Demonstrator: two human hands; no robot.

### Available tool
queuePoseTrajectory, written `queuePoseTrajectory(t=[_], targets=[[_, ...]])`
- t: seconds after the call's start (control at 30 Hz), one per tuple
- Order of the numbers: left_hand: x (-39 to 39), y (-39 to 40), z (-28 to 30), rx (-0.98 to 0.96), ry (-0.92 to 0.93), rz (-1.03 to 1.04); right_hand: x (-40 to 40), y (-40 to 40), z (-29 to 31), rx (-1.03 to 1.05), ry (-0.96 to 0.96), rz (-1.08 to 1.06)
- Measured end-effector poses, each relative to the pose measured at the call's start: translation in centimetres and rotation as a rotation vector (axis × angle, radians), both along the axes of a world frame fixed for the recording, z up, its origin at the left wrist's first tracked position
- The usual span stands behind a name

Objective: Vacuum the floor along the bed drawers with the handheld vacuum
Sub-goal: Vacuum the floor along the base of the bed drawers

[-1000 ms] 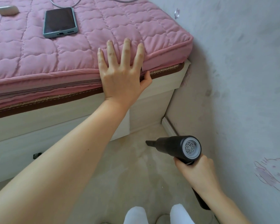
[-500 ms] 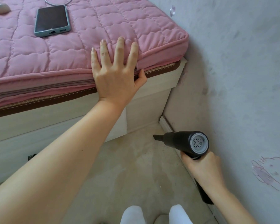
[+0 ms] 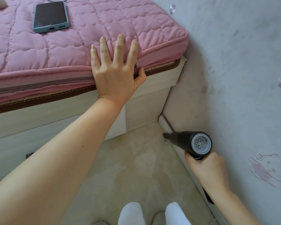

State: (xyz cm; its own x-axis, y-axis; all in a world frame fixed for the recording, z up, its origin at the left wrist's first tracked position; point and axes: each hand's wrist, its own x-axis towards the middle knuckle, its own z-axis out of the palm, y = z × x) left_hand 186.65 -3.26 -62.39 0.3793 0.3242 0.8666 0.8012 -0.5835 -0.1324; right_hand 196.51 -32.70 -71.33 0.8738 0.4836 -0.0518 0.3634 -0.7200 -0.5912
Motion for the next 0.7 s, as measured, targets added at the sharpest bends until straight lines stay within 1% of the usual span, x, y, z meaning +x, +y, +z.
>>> queuePoseTrajectory(t=[0.33, 0.53, 0.7], targets=[[0.1, 0.1, -0.2, 0.002, -0.013, -0.013, -0.9, -0.9, 0.3, -0.013, 0.013, -0.041], [0.1, 0.0, -0.2, 0.002, -0.015, -0.02, -0.9, -0.9, 0.8, 0.021, 0.045, -0.06], [0.1, 0.1, -0.2, 0.008, -0.017, -0.017, -1.4, -0.8, 0.6, 0.059, 0.06, -0.031]])
